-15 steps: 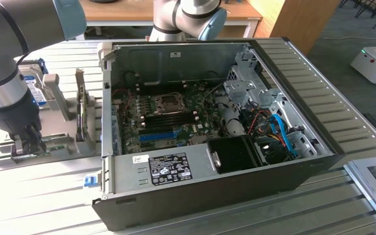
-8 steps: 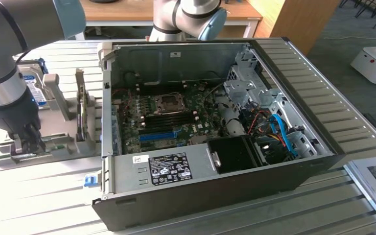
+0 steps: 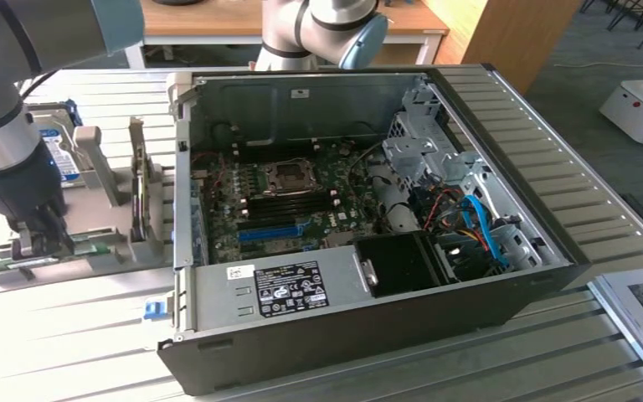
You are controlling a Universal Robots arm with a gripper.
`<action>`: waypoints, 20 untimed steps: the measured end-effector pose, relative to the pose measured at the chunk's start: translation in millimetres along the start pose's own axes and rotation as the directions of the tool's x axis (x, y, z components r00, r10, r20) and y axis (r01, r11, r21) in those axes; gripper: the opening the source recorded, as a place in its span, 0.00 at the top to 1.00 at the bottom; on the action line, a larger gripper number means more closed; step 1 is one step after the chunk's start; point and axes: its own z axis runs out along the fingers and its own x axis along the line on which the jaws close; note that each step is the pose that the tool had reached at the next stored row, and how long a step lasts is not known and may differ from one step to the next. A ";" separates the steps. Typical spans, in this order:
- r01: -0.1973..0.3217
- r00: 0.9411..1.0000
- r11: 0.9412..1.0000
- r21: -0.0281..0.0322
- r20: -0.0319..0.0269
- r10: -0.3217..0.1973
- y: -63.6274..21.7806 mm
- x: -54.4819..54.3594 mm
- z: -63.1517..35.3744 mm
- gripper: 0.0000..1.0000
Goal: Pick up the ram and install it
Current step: 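Pick up the ram and move it above insertion slot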
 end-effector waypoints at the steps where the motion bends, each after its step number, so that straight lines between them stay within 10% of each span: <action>1: 0.000 1.000 1.000 0.000 0.000 0.000 0.0 0.0 -1.2 0.88; 20: 0.000 1.000 1.000 -0.004 0.000 0.000 -0.8 -0.5 -30.6 0.88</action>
